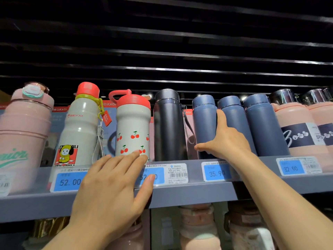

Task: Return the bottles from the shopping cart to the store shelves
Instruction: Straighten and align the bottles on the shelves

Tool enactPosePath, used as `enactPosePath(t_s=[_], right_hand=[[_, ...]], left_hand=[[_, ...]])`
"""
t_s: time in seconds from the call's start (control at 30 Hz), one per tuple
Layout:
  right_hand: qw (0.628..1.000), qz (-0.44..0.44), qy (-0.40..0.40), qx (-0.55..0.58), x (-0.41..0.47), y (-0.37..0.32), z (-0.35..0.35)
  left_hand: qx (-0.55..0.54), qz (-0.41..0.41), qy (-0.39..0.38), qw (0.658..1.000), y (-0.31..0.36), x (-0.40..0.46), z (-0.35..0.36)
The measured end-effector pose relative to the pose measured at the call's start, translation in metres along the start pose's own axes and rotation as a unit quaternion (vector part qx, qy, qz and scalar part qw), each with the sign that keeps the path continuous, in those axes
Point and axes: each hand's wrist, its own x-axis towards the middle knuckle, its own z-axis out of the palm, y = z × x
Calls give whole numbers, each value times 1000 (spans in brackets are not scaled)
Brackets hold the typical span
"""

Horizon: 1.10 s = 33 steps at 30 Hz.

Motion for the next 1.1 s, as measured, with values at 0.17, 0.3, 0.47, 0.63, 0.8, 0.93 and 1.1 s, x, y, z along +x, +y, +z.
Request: enactPosePath(t_s=[0.17, 0.3, 0.47, 0.63, 0.8, 0.93, 1.1], right_hand=[[999, 25, 12, 21, -6, -1, -1], [998, 42, -11, 42, -11, 0, -6], [990, 63, -50, 113, -16, 2, -16], [993, 67, -33, 96, -21, -1, -17], [998, 50, -16, 37, -22, -1, -10], [998, 29, -31, 47, -21, 3, -11], [998, 10, -25, 53, -21, 3, -10]], left_hand=[[3, -1, 0, 1000, 0, -1, -1], [5, -3, 3, 1000, 1, -1, 0], [-3, -7, 14, 1000, -1, -1, 2], [3, -9, 11, 1000, 0, -3, 3], [6, -9, 1, 1000, 0, -2, 2], [3, -10, -2, 1000, 0, -2, 1], [3, -8, -10, 1000, 0, -2, 1]])
